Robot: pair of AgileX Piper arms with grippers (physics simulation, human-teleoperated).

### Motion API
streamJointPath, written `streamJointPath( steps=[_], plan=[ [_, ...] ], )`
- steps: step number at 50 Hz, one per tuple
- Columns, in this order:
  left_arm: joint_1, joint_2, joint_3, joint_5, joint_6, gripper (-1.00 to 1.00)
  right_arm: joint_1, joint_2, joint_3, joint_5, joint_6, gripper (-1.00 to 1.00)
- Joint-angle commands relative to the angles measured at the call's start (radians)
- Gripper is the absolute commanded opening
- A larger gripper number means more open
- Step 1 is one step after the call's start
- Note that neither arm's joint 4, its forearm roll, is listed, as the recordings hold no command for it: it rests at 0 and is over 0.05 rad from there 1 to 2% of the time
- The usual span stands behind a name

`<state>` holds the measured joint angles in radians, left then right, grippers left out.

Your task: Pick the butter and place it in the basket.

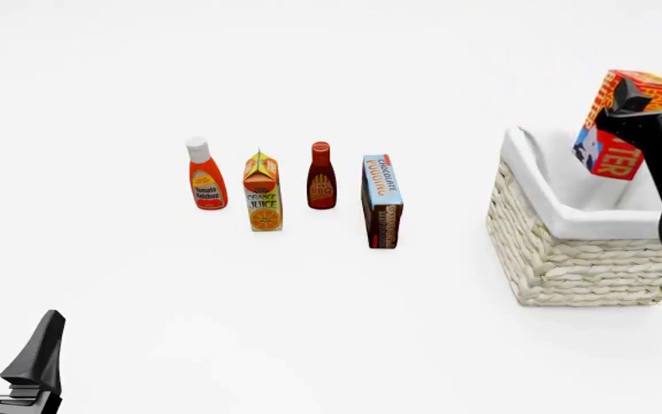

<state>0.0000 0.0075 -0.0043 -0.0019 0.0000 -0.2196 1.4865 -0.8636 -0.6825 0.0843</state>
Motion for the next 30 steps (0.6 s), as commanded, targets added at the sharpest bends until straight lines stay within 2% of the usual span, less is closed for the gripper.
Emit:
streamJointPath(
  steps=[1,30],
  plan=[
    [0.0,0.0,0.0,0.0,0.0,1.0,-0.006,0.015,-0.017,-0.02,0.019,-1.0],
    [0.0,0.0,0.0,0.0,0.0,1.0,-0.009,0.06,-0.018,-0.046,0.0,-1.0]
  ],
)
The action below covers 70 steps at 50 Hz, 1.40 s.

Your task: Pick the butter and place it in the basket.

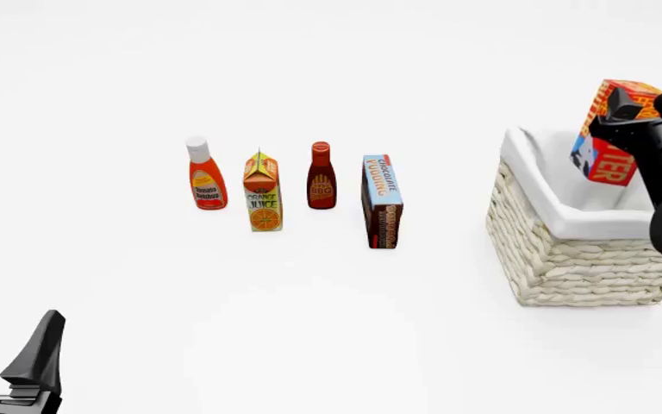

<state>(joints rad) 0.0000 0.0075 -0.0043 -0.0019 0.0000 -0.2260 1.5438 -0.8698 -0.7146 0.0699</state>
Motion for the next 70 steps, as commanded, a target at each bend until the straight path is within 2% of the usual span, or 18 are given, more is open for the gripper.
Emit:
streamJointPath(
  steps=[1,70],
  plan=[
    [0.0,0.0,0.0,0.0,0.0,1.0,-0.005,0.005,-0.01,-0.017,0.015,-1.0],
    [0.0,0.0,0.0,0.0,0.0,1.0,-0.024,-0.004,0.023,-0.026,0.013,-1.0]
  ],
)
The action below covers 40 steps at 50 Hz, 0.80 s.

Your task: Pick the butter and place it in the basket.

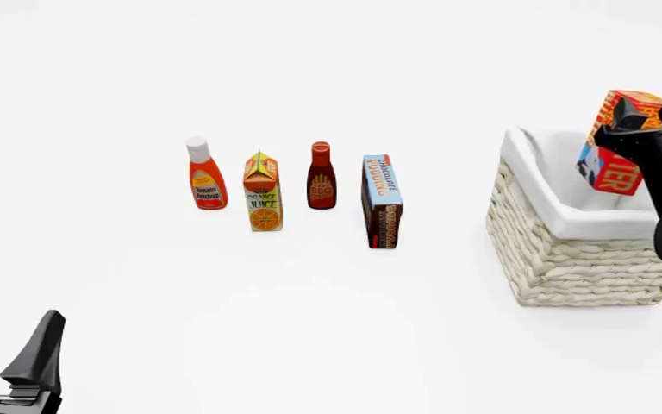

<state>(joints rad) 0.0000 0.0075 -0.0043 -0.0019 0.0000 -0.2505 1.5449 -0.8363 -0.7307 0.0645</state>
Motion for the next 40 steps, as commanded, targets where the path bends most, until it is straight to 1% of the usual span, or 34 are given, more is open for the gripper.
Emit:
streamJointPath(
  steps=[1,40],
  plan=[
    [0.0,0.0,0.0,0.0,0.0,1.0,0.002,-0.002,-0.01,-0.011,0.018,-1.0],
    [0.0,0.0,0.0,0.0,0.0,1.0,-0.005,0.057,-0.02,-0.039,0.013,-1.0]
  ],
)
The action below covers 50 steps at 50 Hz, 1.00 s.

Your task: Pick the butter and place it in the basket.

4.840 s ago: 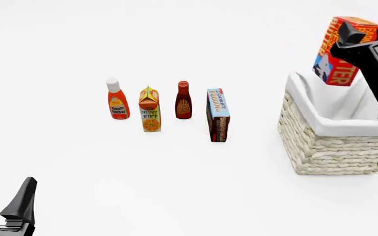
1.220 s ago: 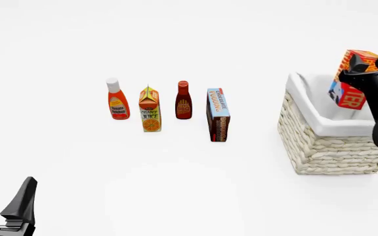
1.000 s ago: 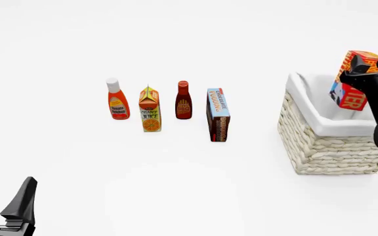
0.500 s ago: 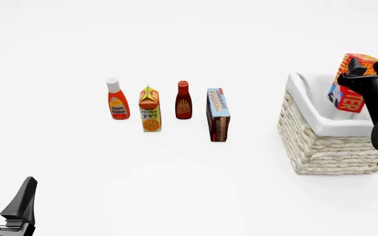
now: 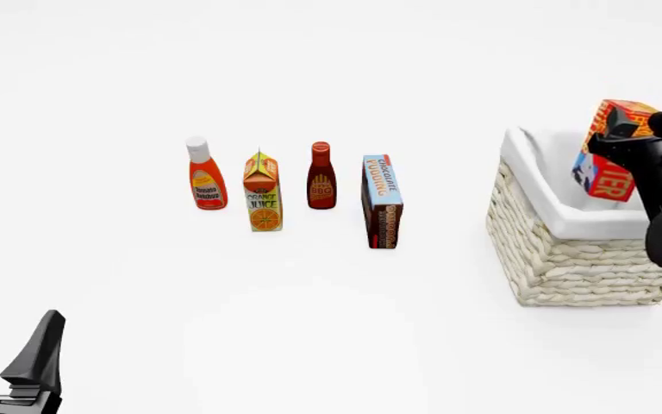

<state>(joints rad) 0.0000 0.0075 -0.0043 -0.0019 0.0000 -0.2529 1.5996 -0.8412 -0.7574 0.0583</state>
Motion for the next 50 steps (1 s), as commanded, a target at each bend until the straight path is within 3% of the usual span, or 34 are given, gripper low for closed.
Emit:
streamJointPath(
  steps=[1,50],
  plan=[
    [0.0,0.0,0.0,0.0,0.0,1.0,-0.002,0.003,-0.016,-0.012,0.019,-1.0],
    [0.0,0.0,0.0,0.0,0.0,1.0,-0.022,0.041,-0.035,-0.023,0.011,-1.0]
  ],
)
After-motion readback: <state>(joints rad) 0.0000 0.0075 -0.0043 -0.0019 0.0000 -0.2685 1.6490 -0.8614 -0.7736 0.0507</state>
